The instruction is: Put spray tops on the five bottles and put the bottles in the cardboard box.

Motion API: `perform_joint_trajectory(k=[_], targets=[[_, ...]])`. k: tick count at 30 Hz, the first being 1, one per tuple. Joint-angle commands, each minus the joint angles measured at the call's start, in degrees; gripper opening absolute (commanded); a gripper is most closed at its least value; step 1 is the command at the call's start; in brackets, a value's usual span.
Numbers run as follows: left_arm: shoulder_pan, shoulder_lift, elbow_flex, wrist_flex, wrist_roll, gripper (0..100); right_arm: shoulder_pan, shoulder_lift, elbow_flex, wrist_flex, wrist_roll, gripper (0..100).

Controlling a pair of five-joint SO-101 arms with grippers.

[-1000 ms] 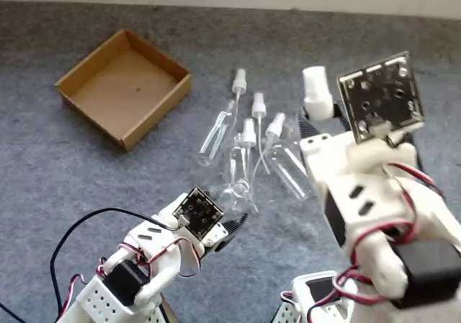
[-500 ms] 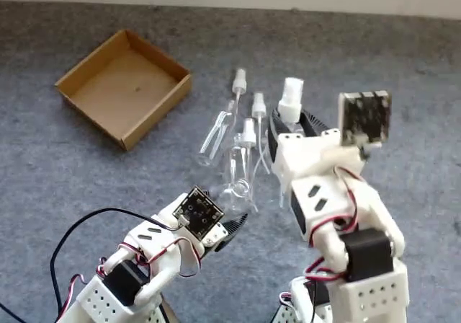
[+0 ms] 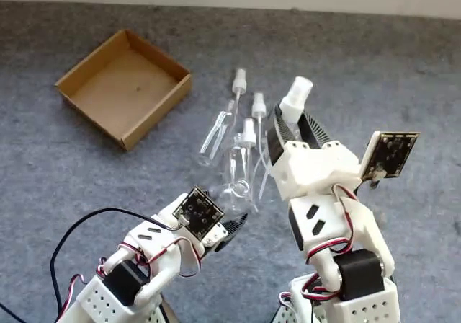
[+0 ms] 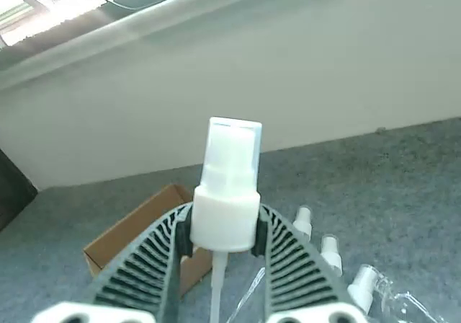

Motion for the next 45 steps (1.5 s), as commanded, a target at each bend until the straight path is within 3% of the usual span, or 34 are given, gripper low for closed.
perform_joint_trajectory(k=[1,9,17,27,35,45], targets=[[1.01,-0.48,1.27,-0.18,0.44,7,-0.40,-0.57,1.98,-1.63,-0.26,1.3],[1.45,-0.48,1.27,-2.37,0.26,7,-0.22,-0.57,2.77,-1.71,-0.26,1.3],[10.15,-0.48,1.27,-2.37,0.35,7,-0.31,-0.57,2.07,-2.15,-0.26,1.3],[10.15,-0.48,1.27,-2.29,0.35,7,-0.13,-0.57,2.15,-5.58,-0.26,1.3],[9.98,-0.57,1.27,-2.64,0.26,7,-0.22,-0.66,2.68,-5.49,-0.35,1.3],[0.48,-0.57,1.19,-9.05,0.62,7,-0.40,-0.66,2.77,1.89,-0.35,1.3]])
